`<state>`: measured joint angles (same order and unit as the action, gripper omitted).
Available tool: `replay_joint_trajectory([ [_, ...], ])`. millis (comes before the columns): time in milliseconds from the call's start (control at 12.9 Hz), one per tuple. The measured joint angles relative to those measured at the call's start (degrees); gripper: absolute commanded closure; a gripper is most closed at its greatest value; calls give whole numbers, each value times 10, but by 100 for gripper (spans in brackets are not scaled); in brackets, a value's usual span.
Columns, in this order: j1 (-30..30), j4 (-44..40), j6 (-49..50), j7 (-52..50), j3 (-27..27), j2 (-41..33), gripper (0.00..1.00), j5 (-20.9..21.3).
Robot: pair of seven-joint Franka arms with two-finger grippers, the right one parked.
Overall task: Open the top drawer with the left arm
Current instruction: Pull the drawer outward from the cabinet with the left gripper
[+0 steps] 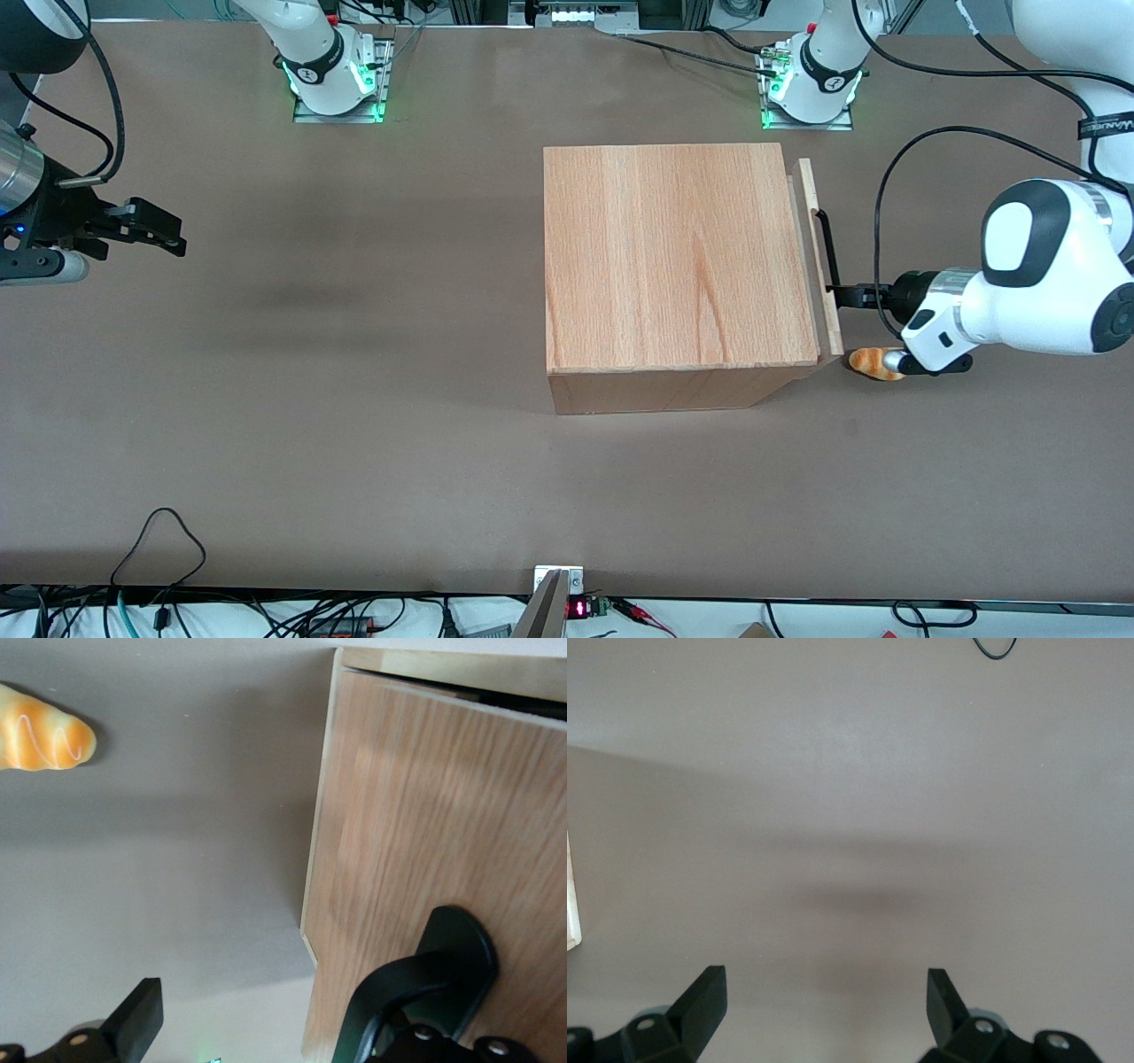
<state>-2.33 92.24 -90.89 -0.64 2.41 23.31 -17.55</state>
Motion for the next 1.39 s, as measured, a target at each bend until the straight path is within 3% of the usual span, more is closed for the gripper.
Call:
replay_joint_trajectory([
  [620,-31,0,9,9,-1,-2,0,16],
  [1395,-113,0,21,17,-2,-2,0,18],
])
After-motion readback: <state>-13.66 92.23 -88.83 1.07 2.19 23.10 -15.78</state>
